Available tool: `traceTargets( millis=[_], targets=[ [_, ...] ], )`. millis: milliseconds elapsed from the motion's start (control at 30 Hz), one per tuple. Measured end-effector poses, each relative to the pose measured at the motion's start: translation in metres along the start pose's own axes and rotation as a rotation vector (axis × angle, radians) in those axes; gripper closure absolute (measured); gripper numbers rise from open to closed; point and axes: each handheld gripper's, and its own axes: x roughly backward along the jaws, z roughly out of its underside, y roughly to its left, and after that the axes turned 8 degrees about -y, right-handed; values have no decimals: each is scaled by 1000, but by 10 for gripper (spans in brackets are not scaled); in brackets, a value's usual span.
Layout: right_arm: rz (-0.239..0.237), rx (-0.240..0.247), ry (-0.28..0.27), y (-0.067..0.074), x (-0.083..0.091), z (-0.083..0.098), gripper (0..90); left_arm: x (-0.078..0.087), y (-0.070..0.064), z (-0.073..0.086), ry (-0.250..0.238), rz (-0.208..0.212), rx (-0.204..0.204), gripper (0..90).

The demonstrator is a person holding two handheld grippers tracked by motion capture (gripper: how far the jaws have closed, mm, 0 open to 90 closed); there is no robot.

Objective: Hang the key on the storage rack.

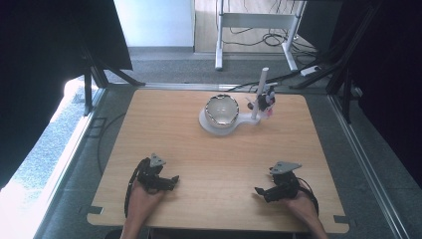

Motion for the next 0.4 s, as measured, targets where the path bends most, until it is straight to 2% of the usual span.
traceTargets(
  millis=[167,400],
  targets=[
    [3,-17,-7,3,-9,8,11,0,0,0,0,0,0,27],
    [4,-34,3,3,-9,9,0,0,0,0,0,1,0,27]
  ],
)
